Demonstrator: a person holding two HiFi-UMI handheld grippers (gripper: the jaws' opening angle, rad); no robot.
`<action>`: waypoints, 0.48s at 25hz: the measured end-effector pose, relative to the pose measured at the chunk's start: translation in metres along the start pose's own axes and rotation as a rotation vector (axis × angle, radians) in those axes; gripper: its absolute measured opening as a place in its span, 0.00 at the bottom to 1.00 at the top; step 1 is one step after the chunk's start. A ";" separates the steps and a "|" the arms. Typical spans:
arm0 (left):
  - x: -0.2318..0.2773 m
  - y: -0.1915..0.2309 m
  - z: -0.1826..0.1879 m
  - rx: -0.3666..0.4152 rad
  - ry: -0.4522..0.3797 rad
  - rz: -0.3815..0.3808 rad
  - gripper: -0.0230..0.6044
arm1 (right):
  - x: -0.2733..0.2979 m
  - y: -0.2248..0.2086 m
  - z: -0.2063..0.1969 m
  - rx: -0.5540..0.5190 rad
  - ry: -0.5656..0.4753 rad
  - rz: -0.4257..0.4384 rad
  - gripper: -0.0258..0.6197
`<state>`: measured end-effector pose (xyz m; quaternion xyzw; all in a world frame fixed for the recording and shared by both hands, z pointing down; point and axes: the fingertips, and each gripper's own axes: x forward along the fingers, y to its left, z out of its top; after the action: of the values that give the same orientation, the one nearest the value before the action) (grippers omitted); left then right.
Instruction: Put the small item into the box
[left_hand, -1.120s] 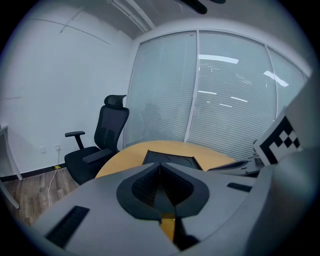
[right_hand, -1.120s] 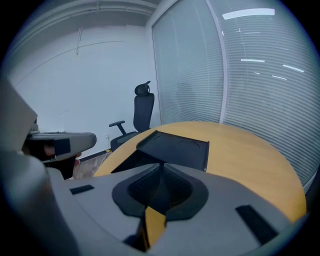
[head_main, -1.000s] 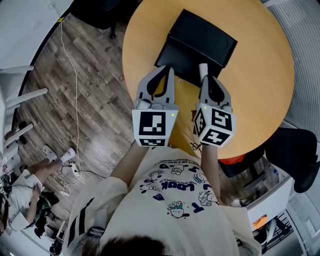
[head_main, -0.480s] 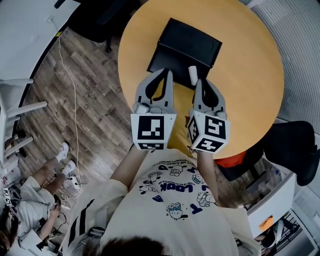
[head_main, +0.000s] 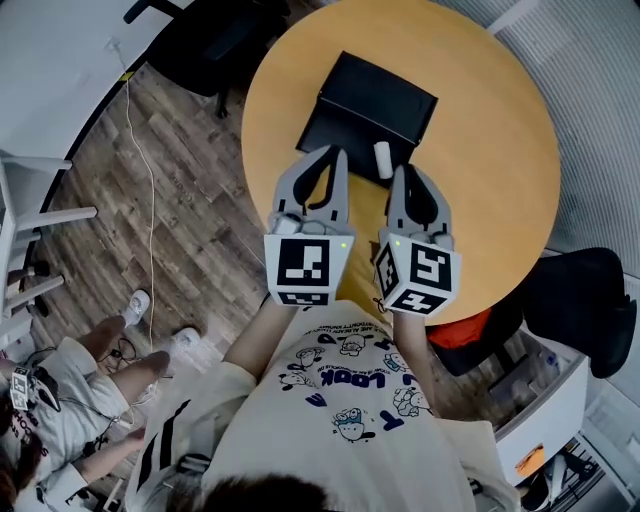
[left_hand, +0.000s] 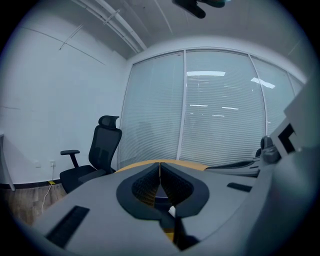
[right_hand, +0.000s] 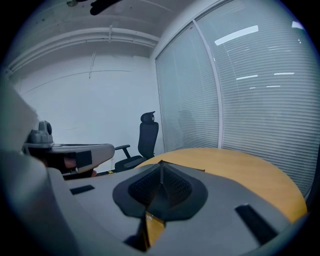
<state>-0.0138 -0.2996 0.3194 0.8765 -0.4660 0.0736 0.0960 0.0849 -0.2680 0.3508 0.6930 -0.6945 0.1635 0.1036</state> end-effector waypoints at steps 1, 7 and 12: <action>-0.002 0.000 0.002 0.001 -0.004 0.001 0.06 | -0.002 0.001 0.002 0.000 -0.006 0.002 0.10; -0.009 -0.006 0.008 0.010 -0.022 0.007 0.06 | -0.012 0.000 0.009 0.003 -0.039 0.009 0.10; -0.014 -0.013 0.011 0.016 -0.034 -0.001 0.06 | -0.020 -0.001 0.012 0.007 -0.056 0.007 0.10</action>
<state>-0.0101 -0.2838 0.3039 0.8785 -0.4667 0.0623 0.0808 0.0876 -0.2536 0.3327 0.6954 -0.6988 0.1468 0.0813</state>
